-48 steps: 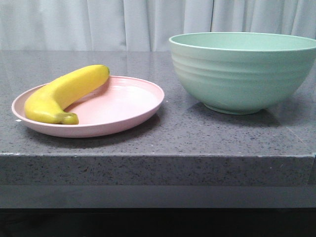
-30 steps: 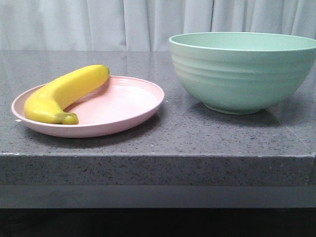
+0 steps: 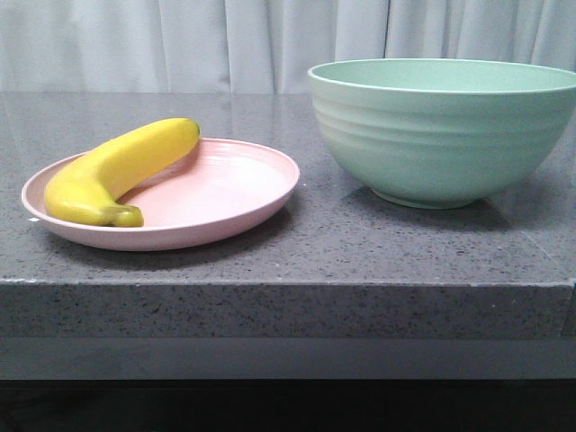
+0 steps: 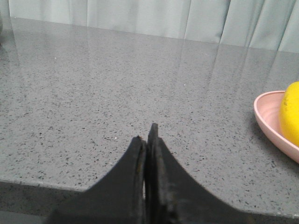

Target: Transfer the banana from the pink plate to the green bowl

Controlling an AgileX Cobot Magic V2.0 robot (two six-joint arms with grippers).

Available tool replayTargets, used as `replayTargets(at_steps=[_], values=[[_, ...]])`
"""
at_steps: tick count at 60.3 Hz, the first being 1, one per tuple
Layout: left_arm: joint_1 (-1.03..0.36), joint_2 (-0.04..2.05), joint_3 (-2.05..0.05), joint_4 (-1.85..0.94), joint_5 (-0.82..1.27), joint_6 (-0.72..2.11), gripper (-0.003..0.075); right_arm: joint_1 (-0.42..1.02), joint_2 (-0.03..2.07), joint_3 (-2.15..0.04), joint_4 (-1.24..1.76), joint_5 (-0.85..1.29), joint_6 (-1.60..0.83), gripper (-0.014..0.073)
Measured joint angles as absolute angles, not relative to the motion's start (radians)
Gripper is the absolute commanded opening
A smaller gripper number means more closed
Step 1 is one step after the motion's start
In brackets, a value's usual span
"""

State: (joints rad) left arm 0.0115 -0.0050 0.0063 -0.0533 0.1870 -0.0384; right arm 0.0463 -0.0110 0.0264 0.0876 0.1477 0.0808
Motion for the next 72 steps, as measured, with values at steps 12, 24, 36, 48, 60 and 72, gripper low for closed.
replayTargets(at_steps=[12,24,36,48,60,72], values=[[0.011,-0.005,0.006,-0.053,0.187,-0.038,-0.0020,0.046,-0.011,0.026,0.088,0.148,0.081,-0.0069],[0.011,-0.005,0.006,-0.053,0.187,-0.038,-0.0020,0.046,-0.011,0.026,0.088,0.148,0.081,-0.0069],[0.011,-0.005,0.006,-0.053,0.185,-0.038,-0.0020,0.046,-0.011,0.026,0.088,0.148,0.081,-0.0069],[0.011,-0.005,-0.010,-0.053,0.113,-0.038,-0.0020,0.046,-0.011,0.026,0.088,0.139,0.081,-0.0069],[0.011,0.060,-0.210,-0.056,0.150,-0.038,-0.0020,0.046,0.031,-0.179,0.088,0.273,0.081,-0.0069],[0.011,0.312,-0.398,-0.056,0.153,-0.038,-0.0020,0.046,0.264,-0.420,0.088,0.311,0.081,-0.0069]])
